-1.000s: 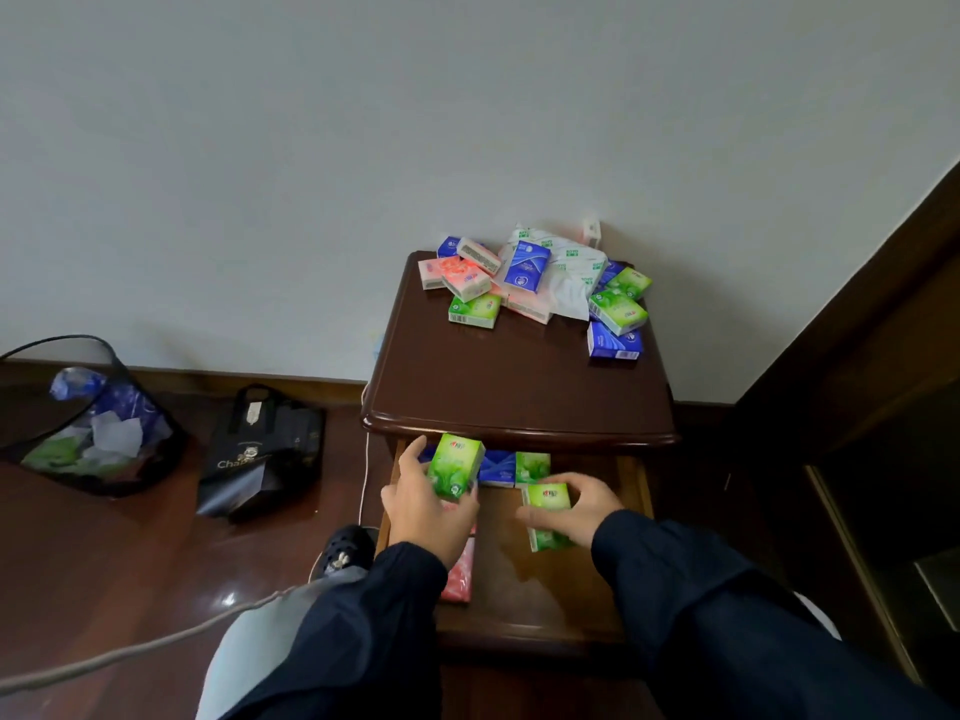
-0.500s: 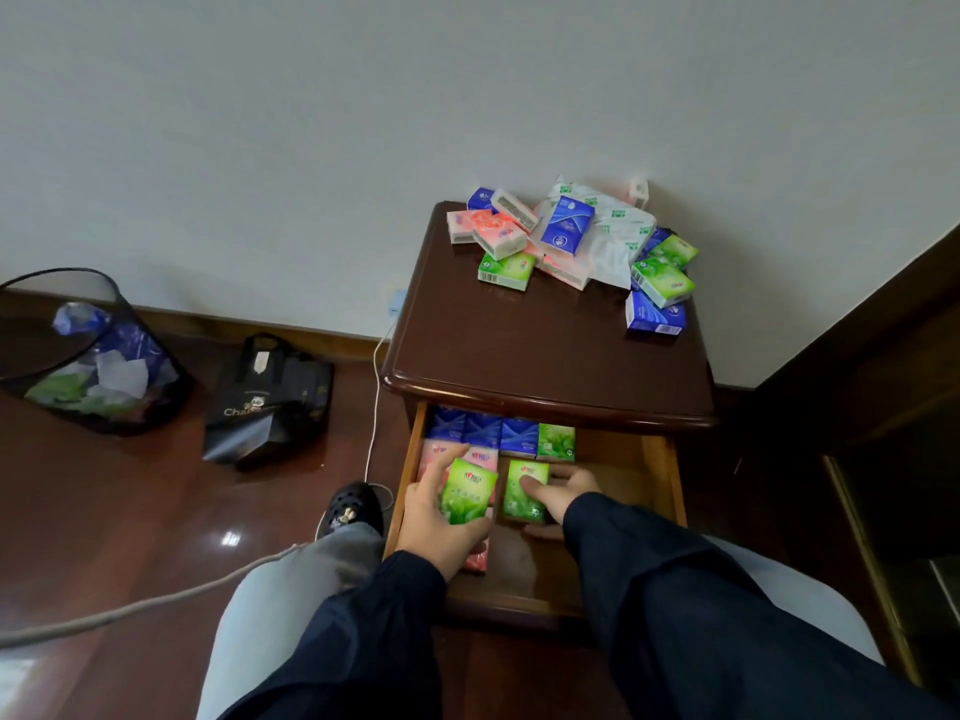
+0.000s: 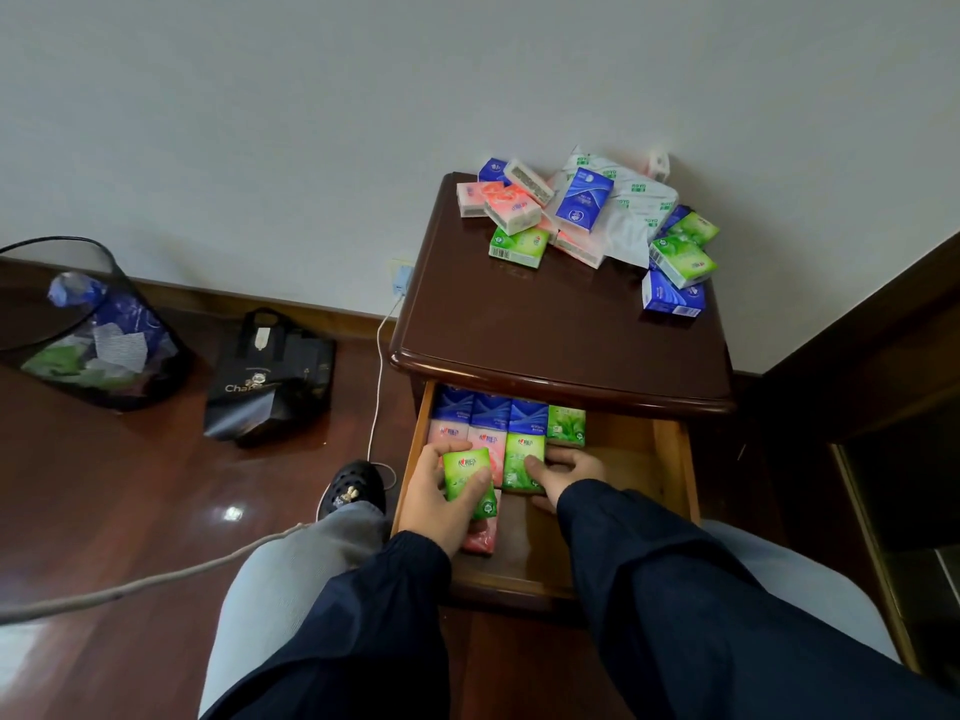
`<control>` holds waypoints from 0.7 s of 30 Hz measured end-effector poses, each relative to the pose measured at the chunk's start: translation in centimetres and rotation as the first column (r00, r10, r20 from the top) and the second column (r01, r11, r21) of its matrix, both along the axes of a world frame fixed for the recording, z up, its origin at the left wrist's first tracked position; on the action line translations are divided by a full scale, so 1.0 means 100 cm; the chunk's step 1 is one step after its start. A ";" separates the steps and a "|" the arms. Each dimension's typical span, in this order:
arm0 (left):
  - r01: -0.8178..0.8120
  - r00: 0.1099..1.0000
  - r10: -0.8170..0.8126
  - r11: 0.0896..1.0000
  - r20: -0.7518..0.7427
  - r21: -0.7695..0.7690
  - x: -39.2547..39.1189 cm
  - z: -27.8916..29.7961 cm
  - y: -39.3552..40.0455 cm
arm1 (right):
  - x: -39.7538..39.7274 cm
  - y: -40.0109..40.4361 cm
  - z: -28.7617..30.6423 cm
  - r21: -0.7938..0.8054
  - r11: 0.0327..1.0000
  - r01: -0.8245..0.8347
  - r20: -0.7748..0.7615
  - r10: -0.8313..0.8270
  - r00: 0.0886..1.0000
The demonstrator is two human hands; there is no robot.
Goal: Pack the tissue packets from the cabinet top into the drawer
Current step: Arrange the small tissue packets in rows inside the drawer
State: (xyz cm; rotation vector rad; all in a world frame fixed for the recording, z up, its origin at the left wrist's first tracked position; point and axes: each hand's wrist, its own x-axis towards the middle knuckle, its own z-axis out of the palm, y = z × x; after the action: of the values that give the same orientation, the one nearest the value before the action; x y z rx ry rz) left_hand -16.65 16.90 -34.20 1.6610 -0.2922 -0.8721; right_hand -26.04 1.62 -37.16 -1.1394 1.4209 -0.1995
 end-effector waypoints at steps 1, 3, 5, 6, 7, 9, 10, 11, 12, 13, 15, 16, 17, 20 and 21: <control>0.002 1.000 -0.002 1.000 0.005 0.007 0.000 0.000 -0.001 | 0.001 0.000 0.000 0.004 1.000 0.008 -0.001 -0.008 1.000; -0.007 1.000 0.007 1.000 0.020 0.019 -0.001 0.003 -0.001 | 0.002 0.000 0.002 0.010 1.000 0.017 -0.013 -0.016 1.000; -0.013 1.000 0.013 1.000 0.029 0.016 -0.002 0.006 -0.002 | 0.002 -0.001 0.004 0.014 1.000 0.023 -0.034 -0.023 0.999; -0.015 0.999 0.015 1.000 0.032 0.014 -0.002 0.008 -0.002 | 0.001 -0.002 0.005 0.016 0.999 0.029 -0.051 -0.028 0.998; -0.020 0.999 0.019 1.000 0.040 0.014 -0.003 0.008 -0.003 | 0.001 -0.004 0.007 0.019 0.999 0.028 -0.070 -0.027 0.997; -0.032 0.998 0.030 0.999 0.047 0.030 -0.003 0.009 -0.005 | -0.002 -0.006 0.012 0.028 1.000 0.006 -0.104 -0.003 0.995; -0.040 0.999 0.039 0.999 0.037 0.035 -0.003 0.010 -0.007 | -0.004 -0.007 0.016 0.029 1.000 -0.007 -0.113 0.010 0.994; -0.046 0.999 0.045 0.998 0.030 0.029 -0.004 0.011 -0.009 | -0.006 -0.008 0.019 0.015 1.000 -0.023 -0.113 0.025 0.993; -0.050 0.998 0.049 0.999 0.036 0.017 -0.004 0.014 -0.011 | -0.008 -0.008 0.023 -0.012 0.999 -0.043 -0.097 0.041 0.994; -0.048 0.997 0.048 0.999 0.054 0.001 -0.004 0.016 -0.014 | -0.010 -0.009 0.026 -0.046 0.996 -0.074 -0.065 0.070 0.995; -0.014 0.997 0.016 1.000 0.075 -0.027 -0.005 0.021 -0.022 | -0.013 -0.008 0.035 -0.067 0.983 -0.168 0.038 0.171 0.985; 0.012 0.997 -0.009 0.999 0.070 -0.038 -0.006 0.023 -0.026 | -0.015 -0.007 0.040 -0.034 0.977 -0.212 0.100 0.214 0.972; 0.044 0.997 -0.042 0.998 0.064 -0.044 -0.007 0.024 -0.031 | -0.017 -0.007 0.043 0.020 0.968 -0.249 0.155 0.243 0.958; 0.154 0.975 -0.152 0.988 0.160 0.003 -0.011 0.021 -0.043 | -0.025 -0.009 0.045 0.101 0.927 -0.362 0.221 0.334 0.916; 0.172 0.965 -0.175 0.985 0.195 0.031 -0.012 0.019 -0.046 | -0.029 -0.011 0.044 0.092 0.921 -0.380 0.219 0.353 0.910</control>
State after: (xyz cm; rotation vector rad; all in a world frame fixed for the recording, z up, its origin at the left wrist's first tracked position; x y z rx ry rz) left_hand -17.87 12.26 -32.34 1.7567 -0.5764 -0.8405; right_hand -28.93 0.54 -32.81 -1.2175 1.0059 0.0492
